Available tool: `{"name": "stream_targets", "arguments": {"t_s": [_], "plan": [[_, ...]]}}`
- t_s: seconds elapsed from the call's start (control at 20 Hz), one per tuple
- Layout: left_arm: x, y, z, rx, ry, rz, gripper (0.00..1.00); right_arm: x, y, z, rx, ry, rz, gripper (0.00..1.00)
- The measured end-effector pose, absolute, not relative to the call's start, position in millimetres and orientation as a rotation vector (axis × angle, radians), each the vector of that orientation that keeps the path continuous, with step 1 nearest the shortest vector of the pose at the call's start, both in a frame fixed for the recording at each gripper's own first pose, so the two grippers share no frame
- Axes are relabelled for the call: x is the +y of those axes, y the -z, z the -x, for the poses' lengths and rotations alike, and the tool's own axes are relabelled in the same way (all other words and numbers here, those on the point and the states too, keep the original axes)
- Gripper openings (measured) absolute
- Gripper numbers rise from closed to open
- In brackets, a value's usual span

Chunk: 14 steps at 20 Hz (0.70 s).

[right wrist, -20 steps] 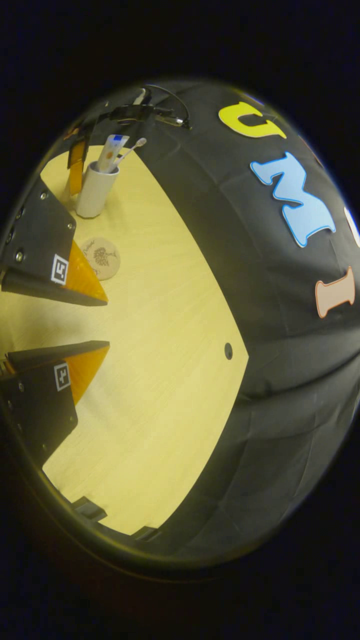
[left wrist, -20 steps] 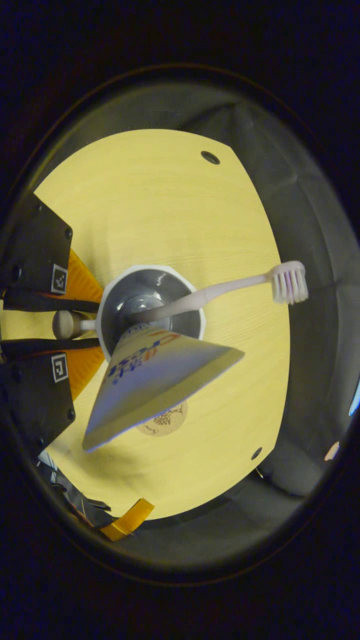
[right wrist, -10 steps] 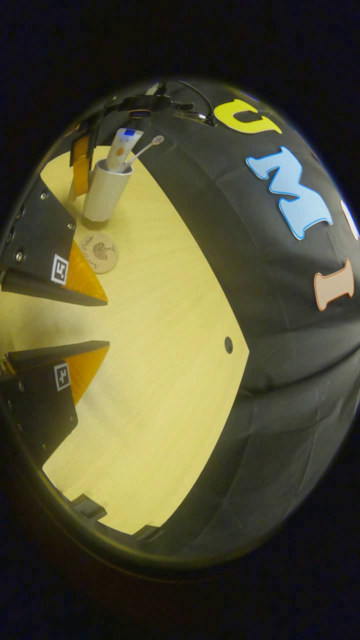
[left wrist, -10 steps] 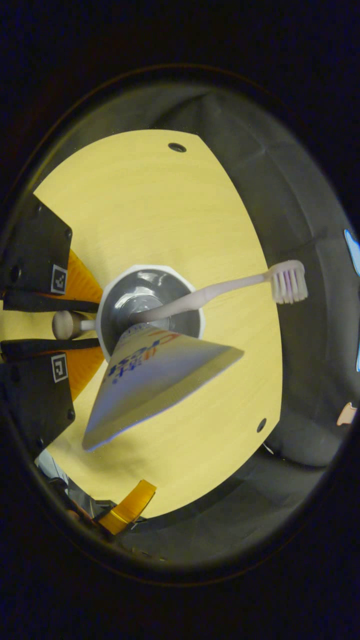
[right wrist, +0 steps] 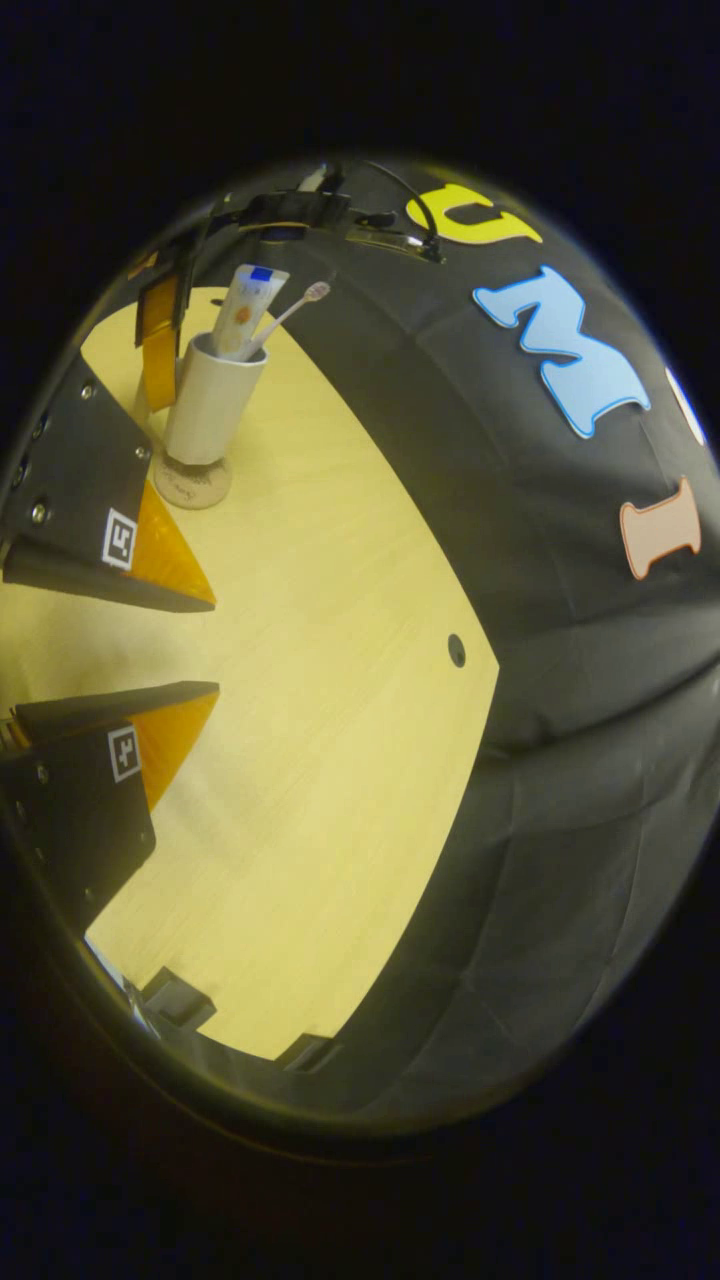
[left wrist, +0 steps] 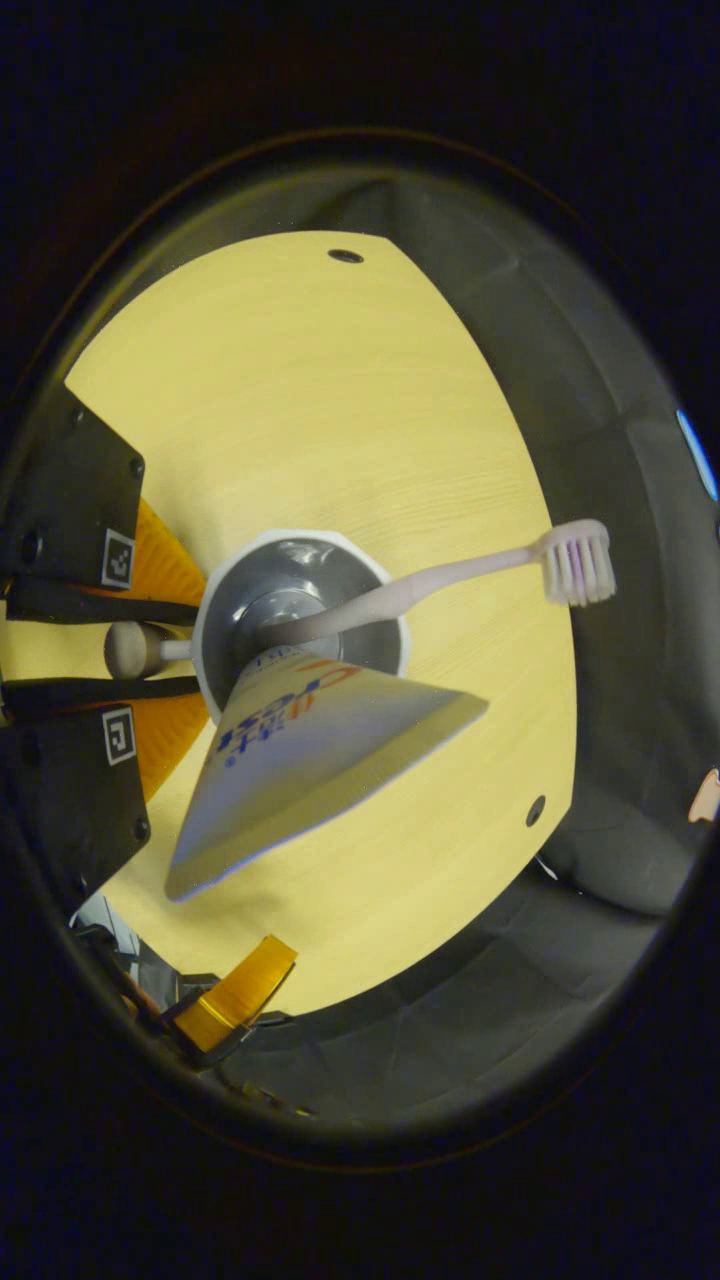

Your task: Put the toothbrush and toothpaste on the desktop into the cup, then pick up the cup and place it on the coaster on the desktop.

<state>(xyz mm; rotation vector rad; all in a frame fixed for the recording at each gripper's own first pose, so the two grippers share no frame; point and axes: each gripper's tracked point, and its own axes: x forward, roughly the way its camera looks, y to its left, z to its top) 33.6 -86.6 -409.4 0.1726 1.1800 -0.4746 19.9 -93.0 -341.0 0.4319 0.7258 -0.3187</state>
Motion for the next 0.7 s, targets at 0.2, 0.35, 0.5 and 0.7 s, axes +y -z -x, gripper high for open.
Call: {"name": "stream_targets", "arguments": {"t_s": [0.2, 0.35, 0.5, 0.7], "plan": [[-85, 417, -33, 1.191, 0.468, -0.17, 0.29, -104, 341, -14, 0.735, 0.338, -0.445, 0.42], [-85, 421, -37, 1.175, 0.455, -0.188, 0.34, -107, 342, -11, 0.749, 0.345, -0.455, 0.42], [-85, 418, -35, 1.169, 0.438, -0.193, 0.25, -114, 345, -8, 0.761, 0.352, -0.474, 0.42], [-93, 410, -31, 1.146, 0.474, -0.16, 0.4, -114, 345, -13, 0.764, 0.338, -0.478, 0.42]]}}
